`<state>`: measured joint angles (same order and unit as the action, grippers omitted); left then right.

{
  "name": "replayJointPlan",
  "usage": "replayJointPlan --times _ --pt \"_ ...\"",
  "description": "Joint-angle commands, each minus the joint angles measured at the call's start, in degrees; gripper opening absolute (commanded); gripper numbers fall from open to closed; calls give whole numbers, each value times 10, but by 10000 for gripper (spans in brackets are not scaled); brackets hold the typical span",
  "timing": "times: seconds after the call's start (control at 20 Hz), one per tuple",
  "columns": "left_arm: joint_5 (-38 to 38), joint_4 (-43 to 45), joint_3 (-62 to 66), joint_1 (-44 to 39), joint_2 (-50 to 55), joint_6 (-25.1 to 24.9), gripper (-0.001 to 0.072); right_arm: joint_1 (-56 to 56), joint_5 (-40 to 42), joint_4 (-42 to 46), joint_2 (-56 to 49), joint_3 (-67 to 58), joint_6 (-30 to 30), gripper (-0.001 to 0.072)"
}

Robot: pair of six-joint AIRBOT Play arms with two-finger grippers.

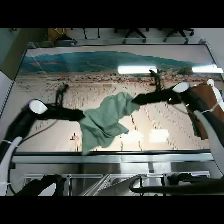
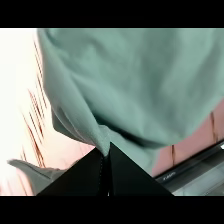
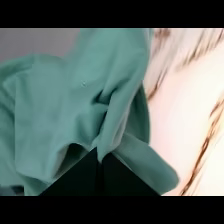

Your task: Fold the shirts.

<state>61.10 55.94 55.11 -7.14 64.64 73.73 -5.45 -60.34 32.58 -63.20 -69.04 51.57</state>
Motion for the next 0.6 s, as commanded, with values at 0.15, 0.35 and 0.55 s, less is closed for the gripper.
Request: replayJointPlan --times 0.15,0.35,0.55 --pt "99 0 373 76 -98 -23 12 74 -49 2 125 -285 9 16" --pt "123 -1 534 103 -142 -12 13 78 -49 3 202 -366 9 16" --pt "139 -3 529 102 -174 -12 14 78 -101 2 229 -365 29 16"
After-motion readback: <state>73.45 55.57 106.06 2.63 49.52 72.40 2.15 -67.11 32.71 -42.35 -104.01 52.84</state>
